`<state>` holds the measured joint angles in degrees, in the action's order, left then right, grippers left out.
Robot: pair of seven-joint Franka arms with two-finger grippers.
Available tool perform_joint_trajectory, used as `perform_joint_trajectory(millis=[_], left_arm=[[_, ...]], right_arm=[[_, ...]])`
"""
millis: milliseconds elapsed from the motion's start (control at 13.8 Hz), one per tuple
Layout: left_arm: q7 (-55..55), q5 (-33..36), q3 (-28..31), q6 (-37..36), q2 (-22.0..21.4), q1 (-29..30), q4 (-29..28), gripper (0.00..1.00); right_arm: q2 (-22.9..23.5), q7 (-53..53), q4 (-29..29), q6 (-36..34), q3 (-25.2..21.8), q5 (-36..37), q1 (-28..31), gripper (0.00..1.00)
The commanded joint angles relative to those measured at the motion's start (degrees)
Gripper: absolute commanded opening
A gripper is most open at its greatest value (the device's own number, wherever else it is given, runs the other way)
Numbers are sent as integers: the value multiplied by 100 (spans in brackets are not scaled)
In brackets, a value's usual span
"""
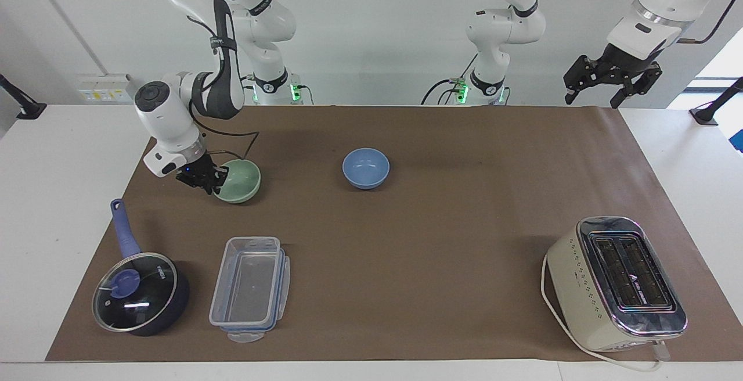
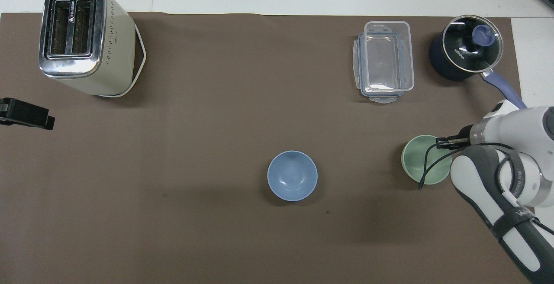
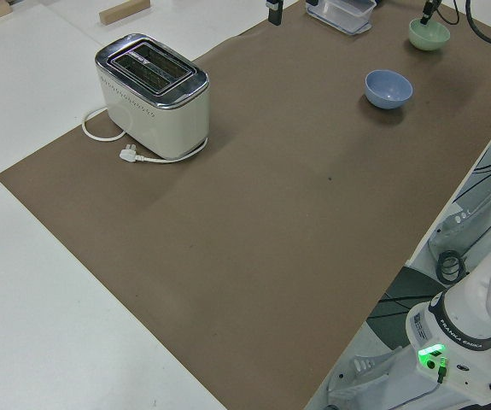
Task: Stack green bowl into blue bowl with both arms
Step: 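Grasp the rim of the pale green bowl with the right gripper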
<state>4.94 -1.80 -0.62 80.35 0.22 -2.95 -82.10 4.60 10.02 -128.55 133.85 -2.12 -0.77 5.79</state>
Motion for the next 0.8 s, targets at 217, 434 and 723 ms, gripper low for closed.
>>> perform_joint_trajectory(millis=[217, 434, 723], left_arm=[[51, 66, -43, -117, -22, 75, 62, 100], [60, 66, -43, -117, -22, 75, 53, 100], [60, 66, -43, -134, -31, 75, 53, 100]], right_arm=[[-82, 237, 180, -121, 10, -125, 45, 0], [-309, 342, 524, -509, 36, -125, 1, 0], [-767, 369, 586, -509, 80, -765, -314, 0]])
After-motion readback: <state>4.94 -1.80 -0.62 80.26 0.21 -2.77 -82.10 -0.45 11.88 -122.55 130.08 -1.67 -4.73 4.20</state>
